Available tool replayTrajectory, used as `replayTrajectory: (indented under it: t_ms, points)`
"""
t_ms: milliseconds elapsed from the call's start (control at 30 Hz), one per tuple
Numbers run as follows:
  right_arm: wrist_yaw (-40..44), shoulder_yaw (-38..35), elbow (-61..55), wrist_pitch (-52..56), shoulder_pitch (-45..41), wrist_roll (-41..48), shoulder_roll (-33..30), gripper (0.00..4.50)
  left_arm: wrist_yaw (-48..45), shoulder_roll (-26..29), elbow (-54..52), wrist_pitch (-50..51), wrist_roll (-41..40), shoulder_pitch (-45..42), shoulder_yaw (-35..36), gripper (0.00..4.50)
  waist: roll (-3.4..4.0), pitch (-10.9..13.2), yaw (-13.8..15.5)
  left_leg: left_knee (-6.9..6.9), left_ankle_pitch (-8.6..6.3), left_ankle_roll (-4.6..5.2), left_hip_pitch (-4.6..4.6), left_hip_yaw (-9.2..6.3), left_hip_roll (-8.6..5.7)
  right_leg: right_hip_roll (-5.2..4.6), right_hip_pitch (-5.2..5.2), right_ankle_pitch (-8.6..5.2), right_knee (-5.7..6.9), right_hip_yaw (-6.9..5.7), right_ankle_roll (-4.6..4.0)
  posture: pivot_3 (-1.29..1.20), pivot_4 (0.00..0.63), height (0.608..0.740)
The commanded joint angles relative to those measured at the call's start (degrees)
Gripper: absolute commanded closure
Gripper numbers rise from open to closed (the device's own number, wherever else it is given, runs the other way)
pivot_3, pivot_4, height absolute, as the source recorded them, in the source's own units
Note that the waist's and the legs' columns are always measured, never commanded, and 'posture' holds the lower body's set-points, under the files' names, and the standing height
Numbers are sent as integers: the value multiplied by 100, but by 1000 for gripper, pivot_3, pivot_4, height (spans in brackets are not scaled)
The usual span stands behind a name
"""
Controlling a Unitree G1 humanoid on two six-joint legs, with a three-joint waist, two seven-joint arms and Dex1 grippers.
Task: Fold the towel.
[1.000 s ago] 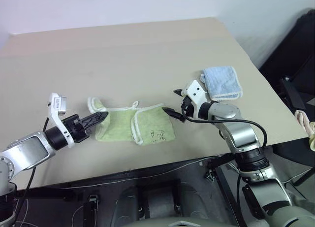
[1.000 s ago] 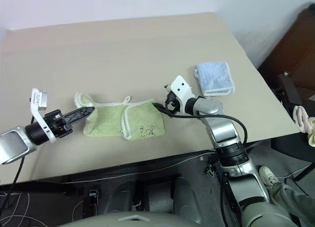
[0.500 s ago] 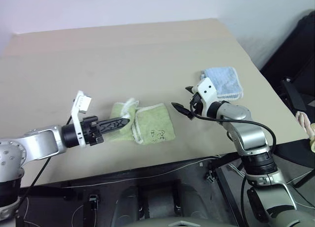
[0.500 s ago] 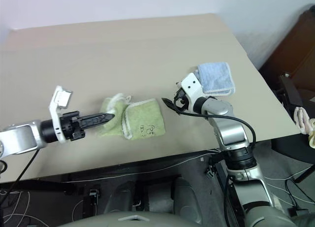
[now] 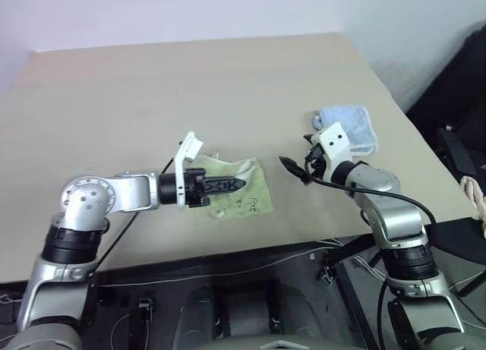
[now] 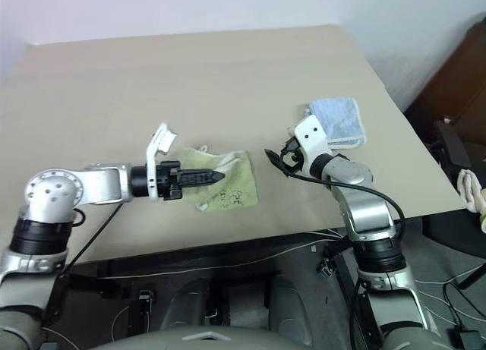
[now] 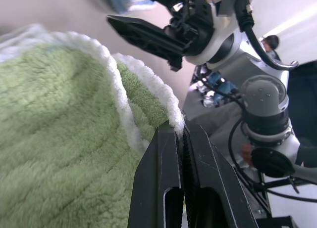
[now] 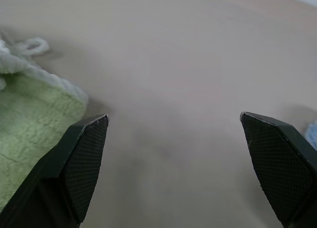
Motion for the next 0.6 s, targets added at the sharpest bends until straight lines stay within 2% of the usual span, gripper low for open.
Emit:
replayTrajectory:
  t_ms: [33, 300, 433, 600]
  points:
    - [-90, -127, -334, -11, 56, 10, -64, 0, -47, -273, 86, -42, 313, -278, -26, 4471, 0, 0, 0, 0, 0, 0, 0, -1, 0, 0, 0, 0, 1, 0, 0, 0, 150, 740]
    - [-172, -139, -457, 16, 212, 4, -140, 0, 35, -854, 414, -213, 1263, -572, 54, 4471, 0, 0, -6, 1, 0, 1, 0, -3, 0, 2, 0, 2, 2, 1, 10, 0, 150, 740]
    - [-174, -102, -456, -8, 233, 3, -151, 0, 22, -947, 236, -280, 1600, -489, 78, 4471, 0, 0, 1, 0, 1, 1, 0, -4, 0, 3, 0, 2, 4, 1, 14, 0, 150, 740]
    - [-155, -66, -364, -55, 170, -17, -154, 0, -291, -799, 41, -67, 1921, -392, -151, 4471, 0, 0, -2, 1, 0, 1, 0, -4, 0, 3, 0, 2, 4, 1, 14, 0, 150, 740]
